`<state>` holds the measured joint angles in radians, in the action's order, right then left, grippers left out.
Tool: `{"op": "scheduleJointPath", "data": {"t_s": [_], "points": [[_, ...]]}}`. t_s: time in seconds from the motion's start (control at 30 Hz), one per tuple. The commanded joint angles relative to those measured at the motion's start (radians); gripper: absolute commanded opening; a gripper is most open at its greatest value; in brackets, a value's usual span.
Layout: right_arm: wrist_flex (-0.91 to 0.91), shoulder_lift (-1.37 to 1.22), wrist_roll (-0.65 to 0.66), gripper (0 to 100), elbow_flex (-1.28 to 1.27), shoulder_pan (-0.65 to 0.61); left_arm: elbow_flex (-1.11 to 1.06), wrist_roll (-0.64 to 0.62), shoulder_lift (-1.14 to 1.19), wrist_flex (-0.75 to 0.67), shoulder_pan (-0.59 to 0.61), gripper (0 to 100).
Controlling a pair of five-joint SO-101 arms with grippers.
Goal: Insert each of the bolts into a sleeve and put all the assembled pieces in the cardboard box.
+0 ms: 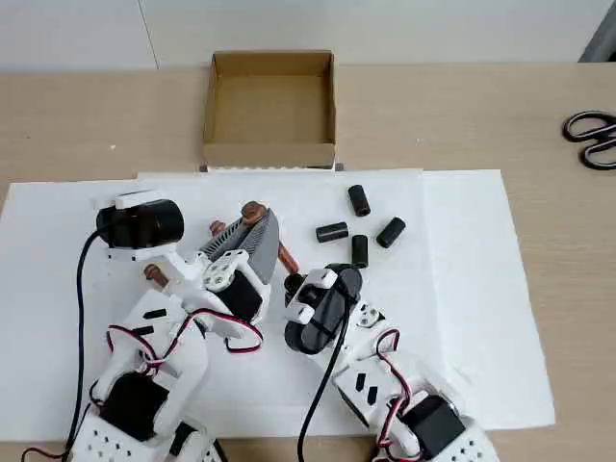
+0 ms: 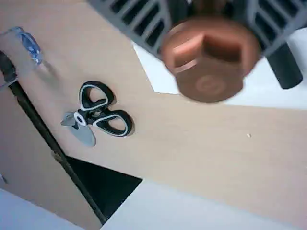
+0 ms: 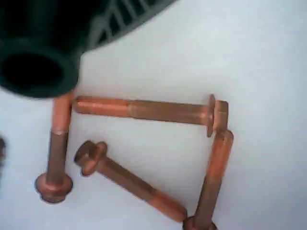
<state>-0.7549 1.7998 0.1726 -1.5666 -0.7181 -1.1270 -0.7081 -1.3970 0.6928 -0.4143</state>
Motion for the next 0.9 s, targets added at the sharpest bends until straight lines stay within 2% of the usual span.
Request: {"op": "scheduleJointPath", "data": {"t_s": [0.0,0.27,0.47,0.73,0.87], "points": [[0.021,0.013,-0.002,0.3,0.046,0.016,0.01,0.011,-0.02,0.017,-0.003,0],[0.027,0.013,-0.002,0.3,0.058,0.03,0.005,0.011,-0.014,0.032,-0.008,0],[0.022,0.013,-0.003,0.3,0.086,0.027,-0.036,0.034,-0.014,0.025,-0.095,0],[-0.001,0.013,-0.005,0.3,0.104,0.027,-0.028,0.061,-0.018,0.025,-0.086,0],[-0.051,0.013,-0.009,0.3,0.104,0.027,0.019,0.061,-0.015,0.005,-0.032,0]]}}
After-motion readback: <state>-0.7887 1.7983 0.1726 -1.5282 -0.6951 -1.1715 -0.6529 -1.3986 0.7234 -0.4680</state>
